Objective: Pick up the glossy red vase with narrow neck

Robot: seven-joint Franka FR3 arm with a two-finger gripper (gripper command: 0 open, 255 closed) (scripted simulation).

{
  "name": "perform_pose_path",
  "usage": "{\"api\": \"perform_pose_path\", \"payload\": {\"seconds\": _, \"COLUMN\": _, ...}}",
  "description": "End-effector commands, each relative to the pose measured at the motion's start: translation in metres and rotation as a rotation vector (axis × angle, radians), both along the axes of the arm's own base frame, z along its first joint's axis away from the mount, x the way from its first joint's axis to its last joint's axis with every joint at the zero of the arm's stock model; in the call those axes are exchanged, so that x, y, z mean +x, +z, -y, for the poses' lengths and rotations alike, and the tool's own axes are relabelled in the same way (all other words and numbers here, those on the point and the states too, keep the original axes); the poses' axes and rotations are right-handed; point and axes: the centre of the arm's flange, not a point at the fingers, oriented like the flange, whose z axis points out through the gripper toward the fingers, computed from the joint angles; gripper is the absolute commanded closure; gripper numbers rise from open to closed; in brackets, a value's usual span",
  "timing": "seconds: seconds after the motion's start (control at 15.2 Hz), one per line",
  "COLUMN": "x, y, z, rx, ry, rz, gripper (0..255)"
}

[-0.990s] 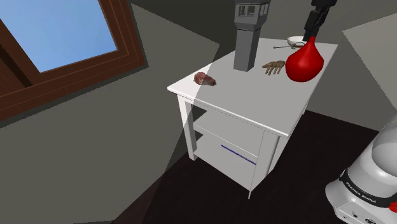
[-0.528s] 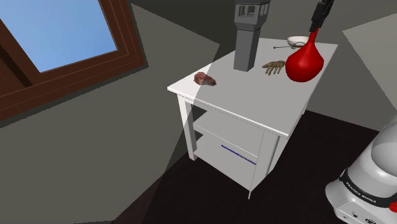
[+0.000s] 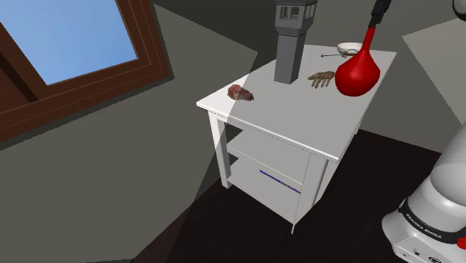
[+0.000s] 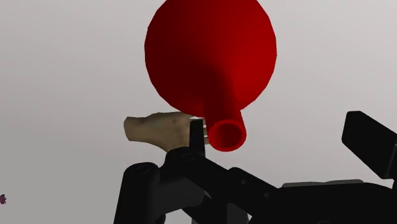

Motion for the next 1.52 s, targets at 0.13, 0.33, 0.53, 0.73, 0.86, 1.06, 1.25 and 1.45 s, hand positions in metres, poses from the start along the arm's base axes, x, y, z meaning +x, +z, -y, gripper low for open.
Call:
{"api": "perform_pose_path", "payload": {"seconds": 0.13, "x": 0.010, "y": -0.001, "z": 0.026, "rx": -0.001, "ry": 0.015, "rz": 0.002, "gripper": 0}}
{"api": "perform_pose_path", "payload": {"seconds": 0.33, "x": 0.010, "y": -0.017, "z": 0.026, "rx": -0.001, "ry": 0.015, "rz": 0.002, "gripper": 0}}
{"api": "perform_pose_path", "payload": {"seconds": 0.53, "x": 0.010, "y": -0.035, "z": 0.026, "rx": -0.001, "ry": 0.015, "rz": 0.002, "gripper": 0}}
{"api": "perform_pose_path", "payload": {"seconds": 0.73, "x": 0.010, "y": -0.035, "z": 0.026, "rx": -0.001, "ry": 0.015, "rz": 0.002, "gripper": 255}}
{"api": "perform_pose_path", "payload": {"seconds": 0.86, "x": 0.010, "y": -0.035, "z": 0.026, "rx": -0.001, "ry": 0.015, "rz": 0.002, "gripper": 255}}
{"api": "perform_pose_path", "payload": {"seconds": 1.06, "x": 0.010, "y": -0.035, "z": 0.026, "rx": -0.001, "ry": 0.015, "rz": 0.002, "gripper": 255}}
{"api": "perform_pose_path", "payload": {"seconds": 1.25, "x": 0.010, "y": -0.035, "z": 0.026, "rx": -0.001, "ry": 0.015, "rz": 0.002, "gripper": 255}}
{"api": "perform_pose_path", "payload": {"seconds": 1.45, "x": 0.010, "y": -0.025, "z": 0.026, "rx": -0.001, "ry": 0.015, "rz": 0.002, "gripper": 255}}
